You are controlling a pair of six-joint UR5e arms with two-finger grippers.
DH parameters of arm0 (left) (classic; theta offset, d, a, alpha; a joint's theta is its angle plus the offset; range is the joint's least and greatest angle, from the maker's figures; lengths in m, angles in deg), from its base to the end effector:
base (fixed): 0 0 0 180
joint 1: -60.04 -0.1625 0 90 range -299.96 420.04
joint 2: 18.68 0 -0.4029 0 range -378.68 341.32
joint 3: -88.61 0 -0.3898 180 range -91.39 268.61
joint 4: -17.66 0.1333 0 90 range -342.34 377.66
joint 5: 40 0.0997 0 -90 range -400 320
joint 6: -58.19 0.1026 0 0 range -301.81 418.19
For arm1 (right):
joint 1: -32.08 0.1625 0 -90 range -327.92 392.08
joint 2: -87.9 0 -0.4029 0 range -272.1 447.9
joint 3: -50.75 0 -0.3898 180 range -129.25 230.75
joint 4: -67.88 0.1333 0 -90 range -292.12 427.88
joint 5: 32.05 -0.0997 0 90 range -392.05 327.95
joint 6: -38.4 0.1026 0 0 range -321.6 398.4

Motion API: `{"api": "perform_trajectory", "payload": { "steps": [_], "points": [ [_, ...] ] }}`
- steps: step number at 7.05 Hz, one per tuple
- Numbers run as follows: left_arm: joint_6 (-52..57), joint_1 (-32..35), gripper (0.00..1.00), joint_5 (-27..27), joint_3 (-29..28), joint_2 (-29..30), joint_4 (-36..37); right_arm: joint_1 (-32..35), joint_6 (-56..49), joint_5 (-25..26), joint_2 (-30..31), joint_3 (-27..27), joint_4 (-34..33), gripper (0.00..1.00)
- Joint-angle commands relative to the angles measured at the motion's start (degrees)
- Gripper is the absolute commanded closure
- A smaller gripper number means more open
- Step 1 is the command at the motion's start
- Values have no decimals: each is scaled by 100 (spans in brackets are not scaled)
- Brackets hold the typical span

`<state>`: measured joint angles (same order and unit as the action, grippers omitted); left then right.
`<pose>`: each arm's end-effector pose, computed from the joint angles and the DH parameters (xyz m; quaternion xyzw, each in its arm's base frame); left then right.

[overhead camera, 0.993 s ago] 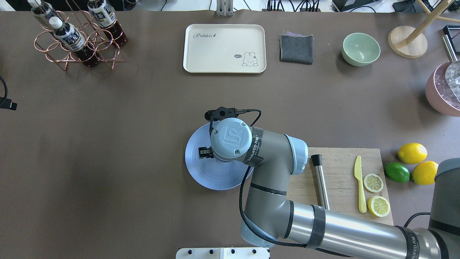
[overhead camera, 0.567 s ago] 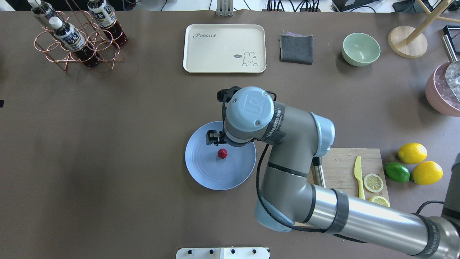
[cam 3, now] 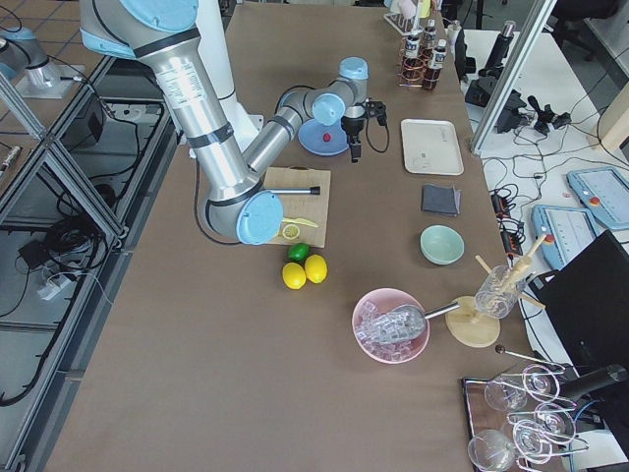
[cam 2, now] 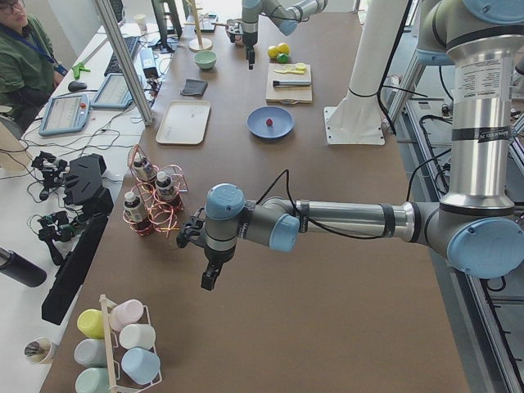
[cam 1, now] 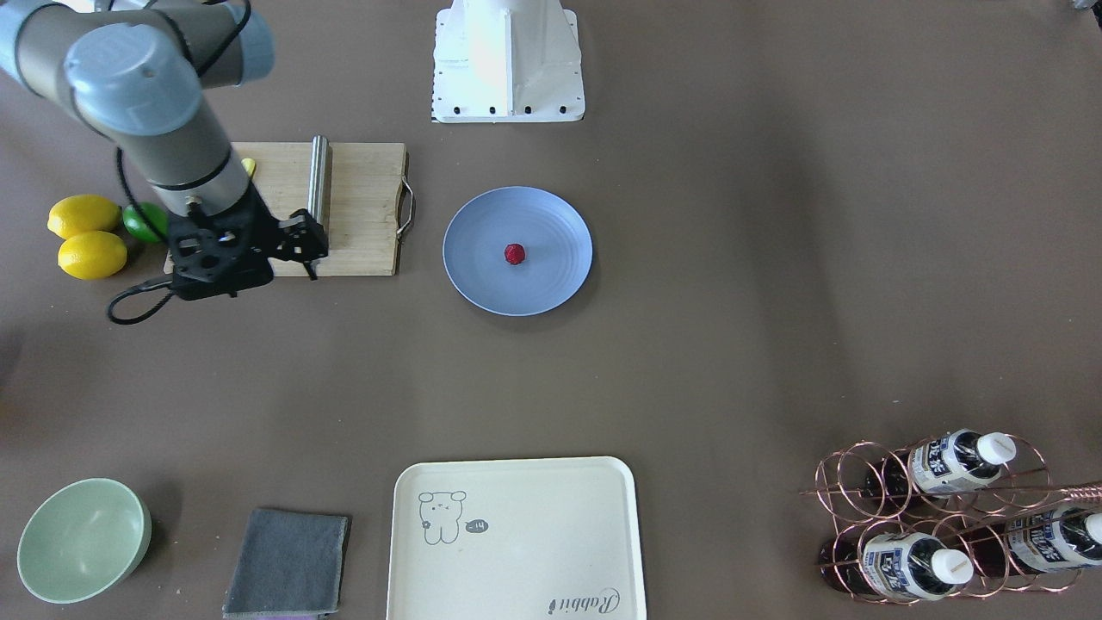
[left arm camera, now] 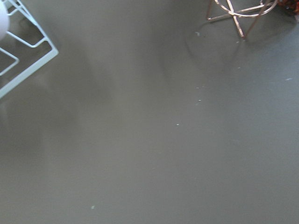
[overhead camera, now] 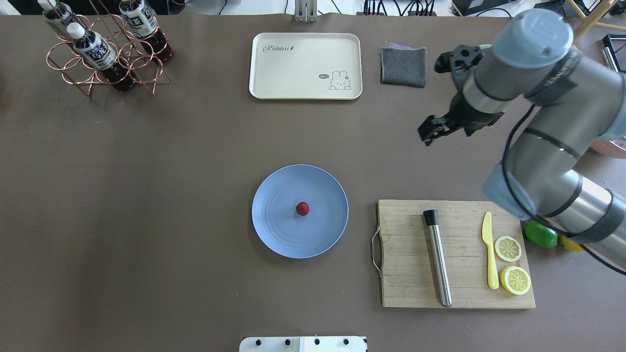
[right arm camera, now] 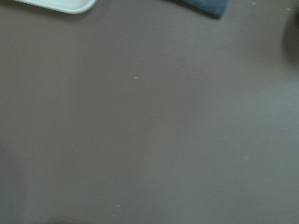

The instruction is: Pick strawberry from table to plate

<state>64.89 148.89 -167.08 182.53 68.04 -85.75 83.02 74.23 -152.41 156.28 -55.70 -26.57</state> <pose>-0.0617 -0.4846 0.6156 0.1311 0.3096 0.1032 0.9361 -0.3069 -0.5074 0.3152 0.0692 -0.3687 -0.1017 0.9214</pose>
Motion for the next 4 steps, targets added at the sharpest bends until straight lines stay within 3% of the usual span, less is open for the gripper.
{"api": "perform_trajectory", "payload": {
  "steps": [1,4],
  "points": [
    [340,246,2,-53,-13,-76,129,1377,-1668,-732,911,70,5,0],
    [340,237,2,-273,-92,-59,111,2864,-2699,-1049,1642,411,-39,0]
  ]
}}
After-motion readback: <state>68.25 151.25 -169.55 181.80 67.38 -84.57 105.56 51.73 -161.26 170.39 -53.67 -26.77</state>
